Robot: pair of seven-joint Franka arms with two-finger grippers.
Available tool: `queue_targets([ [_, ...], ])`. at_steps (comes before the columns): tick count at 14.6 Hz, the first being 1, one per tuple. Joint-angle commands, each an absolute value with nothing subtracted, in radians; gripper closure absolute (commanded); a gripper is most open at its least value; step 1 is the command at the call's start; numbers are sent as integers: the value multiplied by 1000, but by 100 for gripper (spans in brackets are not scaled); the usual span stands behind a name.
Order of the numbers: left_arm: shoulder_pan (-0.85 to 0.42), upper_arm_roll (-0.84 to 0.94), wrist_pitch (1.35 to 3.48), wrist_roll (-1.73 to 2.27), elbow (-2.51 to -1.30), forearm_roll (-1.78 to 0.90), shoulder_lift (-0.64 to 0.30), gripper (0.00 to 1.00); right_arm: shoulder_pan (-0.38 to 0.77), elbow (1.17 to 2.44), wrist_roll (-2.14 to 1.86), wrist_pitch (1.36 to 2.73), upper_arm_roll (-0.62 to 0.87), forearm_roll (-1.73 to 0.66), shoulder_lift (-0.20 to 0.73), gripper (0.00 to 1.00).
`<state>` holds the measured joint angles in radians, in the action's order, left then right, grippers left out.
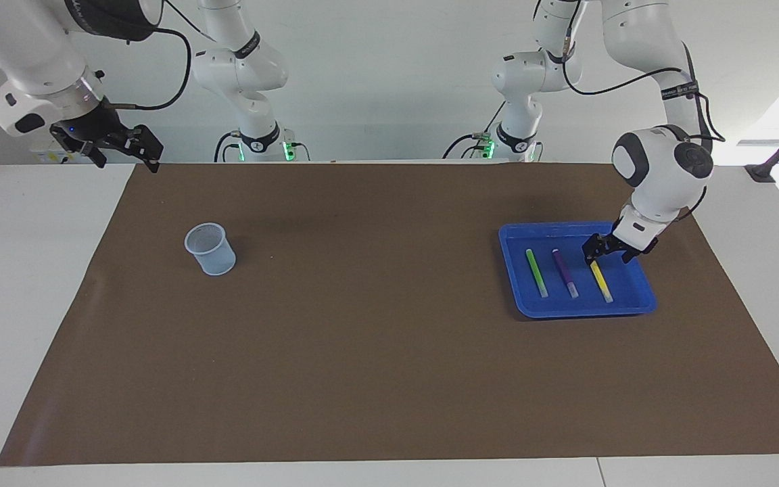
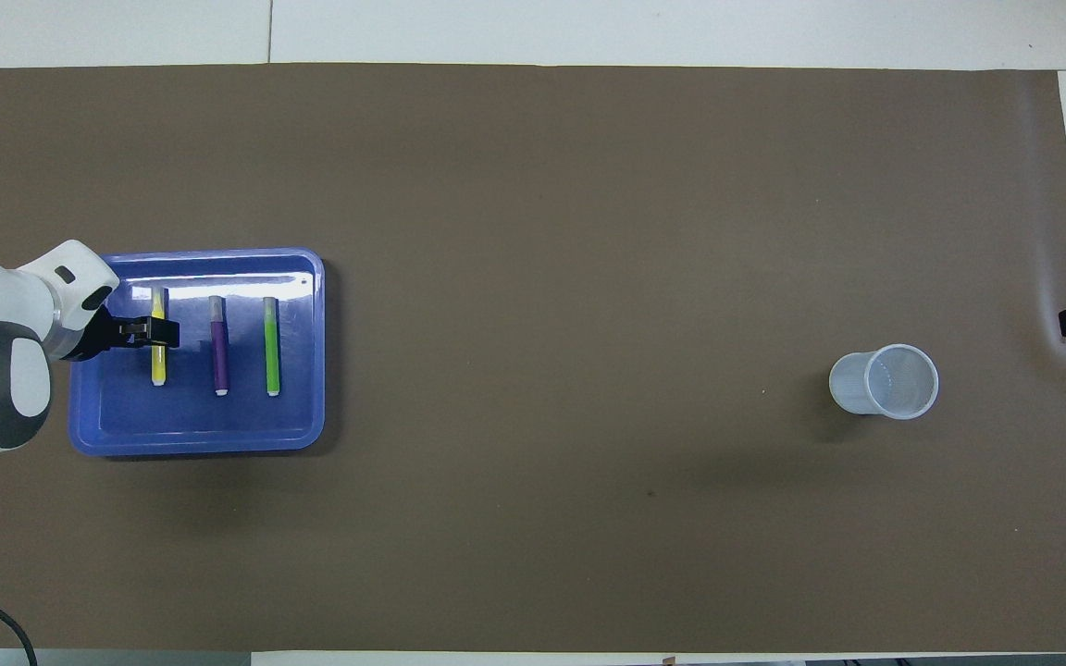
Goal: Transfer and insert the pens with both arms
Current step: 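Lower the left gripper onto the yellow pen in the blue tray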
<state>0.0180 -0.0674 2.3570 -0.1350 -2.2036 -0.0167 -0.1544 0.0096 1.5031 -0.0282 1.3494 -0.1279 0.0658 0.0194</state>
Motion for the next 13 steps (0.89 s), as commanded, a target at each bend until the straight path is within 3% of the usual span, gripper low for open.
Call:
queue_targets([
  [1, 26, -63, 2399, -143, -2204, -8, -179, 11, 8, 1536, -15, 1361, -126, 61, -8, 0],
  [5, 25, -60, 2401, -144, -2191, -8, -192, 31, 8, 1536, -15, 1361, -127, 61, -8, 0],
  [13, 23, -60, 2418, -143, -2163, -8, -229, 42, 8, 1536, -15, 1361, -126, 61, -8, 0],
])
